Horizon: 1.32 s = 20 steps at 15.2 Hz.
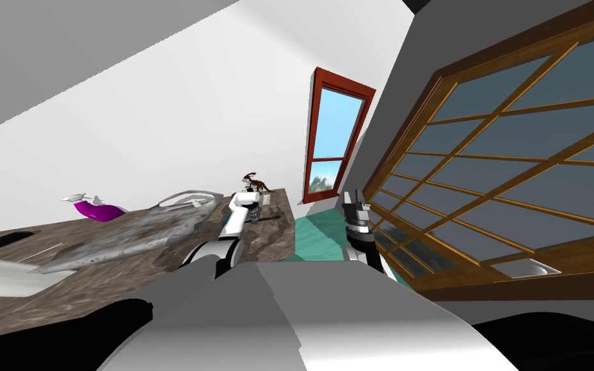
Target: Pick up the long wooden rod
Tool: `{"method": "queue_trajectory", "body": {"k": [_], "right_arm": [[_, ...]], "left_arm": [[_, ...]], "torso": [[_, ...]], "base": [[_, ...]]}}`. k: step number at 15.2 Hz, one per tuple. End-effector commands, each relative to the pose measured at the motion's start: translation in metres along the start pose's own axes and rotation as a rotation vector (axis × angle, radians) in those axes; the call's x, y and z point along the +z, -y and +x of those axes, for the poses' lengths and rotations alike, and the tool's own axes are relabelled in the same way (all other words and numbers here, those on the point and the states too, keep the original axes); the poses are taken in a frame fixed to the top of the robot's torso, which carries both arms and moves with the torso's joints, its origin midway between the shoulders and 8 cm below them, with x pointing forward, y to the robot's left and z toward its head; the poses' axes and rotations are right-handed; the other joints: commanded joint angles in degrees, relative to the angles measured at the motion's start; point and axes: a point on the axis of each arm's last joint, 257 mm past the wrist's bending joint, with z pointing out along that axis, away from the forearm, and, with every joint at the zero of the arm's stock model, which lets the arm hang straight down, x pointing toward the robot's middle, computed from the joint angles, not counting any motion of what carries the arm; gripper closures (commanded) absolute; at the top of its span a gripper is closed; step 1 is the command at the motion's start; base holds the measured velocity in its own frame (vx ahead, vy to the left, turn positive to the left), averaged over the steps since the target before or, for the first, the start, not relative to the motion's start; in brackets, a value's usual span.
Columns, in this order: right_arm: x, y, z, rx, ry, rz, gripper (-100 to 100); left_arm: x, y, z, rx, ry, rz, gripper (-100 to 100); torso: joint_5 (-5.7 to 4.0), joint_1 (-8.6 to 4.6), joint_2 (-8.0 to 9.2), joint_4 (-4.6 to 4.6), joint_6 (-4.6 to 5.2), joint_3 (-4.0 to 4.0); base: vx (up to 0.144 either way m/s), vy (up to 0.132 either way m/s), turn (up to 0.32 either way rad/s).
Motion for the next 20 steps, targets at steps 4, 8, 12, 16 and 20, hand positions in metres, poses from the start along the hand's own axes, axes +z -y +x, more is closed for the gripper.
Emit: {"method": "queue_trajectory", "body": {"k": [4,8,12,16,20], "right_arm": [[0.0,0.0,0.0,0.0,0.0,0.0,0],[0.0,0.0,0.0,0.0,0.0,0.0,0],[0.0,0.0,0.0,0.0,0.0,0.0,0],[0.0,0.0,0.0,0.0,0.0,0.0,0],[0.0,0.0,0.0,0.0,0.0,0.0,0]], "left_arm": [[-0.003,-0.017,0.009,0.008,-0.014,-0.092,-100],[0.014,-0.018,0.009,0.007,-0.013,-0.079,-100],[0.018,-0.019,0.008,0.007,-0.013,-0.079,100],[0.017,-0.018,0.009,0.007,-0.014,-0.077,100],[0.006,-0.017,0.009,0.007,-0.013,-0.078,100]], "torso": [[0.0,0.0,0.0,0.0,0.0,0.0],[0.01,0.03,0.07,0.01,-0.01,0.03],[0.01,0.04,0.1,0.02,-0.02,0.06],[0.03,0.09,0.16,0.0,-0.09,0.08],[-0.03,0.03,0.22,0.09,-0.05,0.15]], "base": [[0.022,0.003,-0.055],[0.007,0.004,-0.004],[0.001,0.003,-0.001],[0.001,0.0,-0.004],[-0.005,-0.004,0.008]]}}
